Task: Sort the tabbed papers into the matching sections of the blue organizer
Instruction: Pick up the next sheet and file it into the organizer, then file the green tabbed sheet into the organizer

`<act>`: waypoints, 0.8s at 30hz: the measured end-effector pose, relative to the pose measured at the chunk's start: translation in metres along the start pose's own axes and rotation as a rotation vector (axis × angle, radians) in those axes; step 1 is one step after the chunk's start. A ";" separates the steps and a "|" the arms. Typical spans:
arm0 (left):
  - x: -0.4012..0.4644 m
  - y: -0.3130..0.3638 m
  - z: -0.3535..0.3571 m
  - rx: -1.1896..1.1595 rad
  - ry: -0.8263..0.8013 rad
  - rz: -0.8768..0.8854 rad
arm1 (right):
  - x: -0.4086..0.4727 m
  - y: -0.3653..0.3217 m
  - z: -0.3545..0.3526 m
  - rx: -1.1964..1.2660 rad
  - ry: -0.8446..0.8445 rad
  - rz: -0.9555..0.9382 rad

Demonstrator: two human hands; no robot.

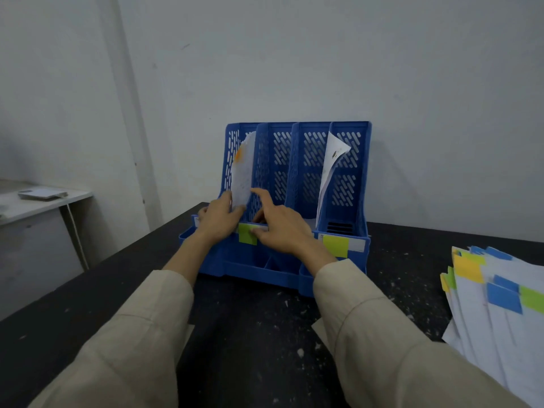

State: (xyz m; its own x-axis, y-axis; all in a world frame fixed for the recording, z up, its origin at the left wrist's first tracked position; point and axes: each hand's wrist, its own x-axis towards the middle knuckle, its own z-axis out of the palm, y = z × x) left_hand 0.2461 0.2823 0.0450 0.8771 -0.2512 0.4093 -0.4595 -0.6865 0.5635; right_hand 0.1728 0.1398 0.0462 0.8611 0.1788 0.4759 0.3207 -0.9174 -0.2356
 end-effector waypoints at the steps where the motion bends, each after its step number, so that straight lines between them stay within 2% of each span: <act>1: -0.001 -0.002 0.001 -0.035 0.068 0.027 | 0.000 0.001 0.000 0.001 0.002 -0.002; 4: -0.014 -0.003 0.005 0.022 0.316 0.058 | 0.001 0.001 0.001 -0.006 0.019 0.008; 6: -0.022 0.001 0.009 0.002 0.372 0.039 | 0.003 0.001 0.002 -0.027 0.032 0.008; 11: -0.014 0.002 0.018 0.048 0.396 -0.019 | 0.008 0.005 0.006 -0.057 0.049 0.013; 16: -0.002 0.004 0.018 0.021 0.328 -0.005 | 0.014 0.013 0.008 -0.079 0.065 -0.007; 20: -0.004 0.006 0.018 0.011 0.331 0.022 | 0.015 0.019 0.005 0.019 0.020 0.004; 24: -0.006 0.003 0.021 -0.109 0.333 0.032 | 0.015 0.023 0.003 0.008 0.023 -0.012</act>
State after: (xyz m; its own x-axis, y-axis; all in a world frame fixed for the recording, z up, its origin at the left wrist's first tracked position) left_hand 0.2426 0.2673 0.0295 0.7770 -0.0225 0.6291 -0.5136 -0.6005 0.6128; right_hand 0.1943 0.1230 0.0454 0.8479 0.1815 0.4982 0.3344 -0.9122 -0.2368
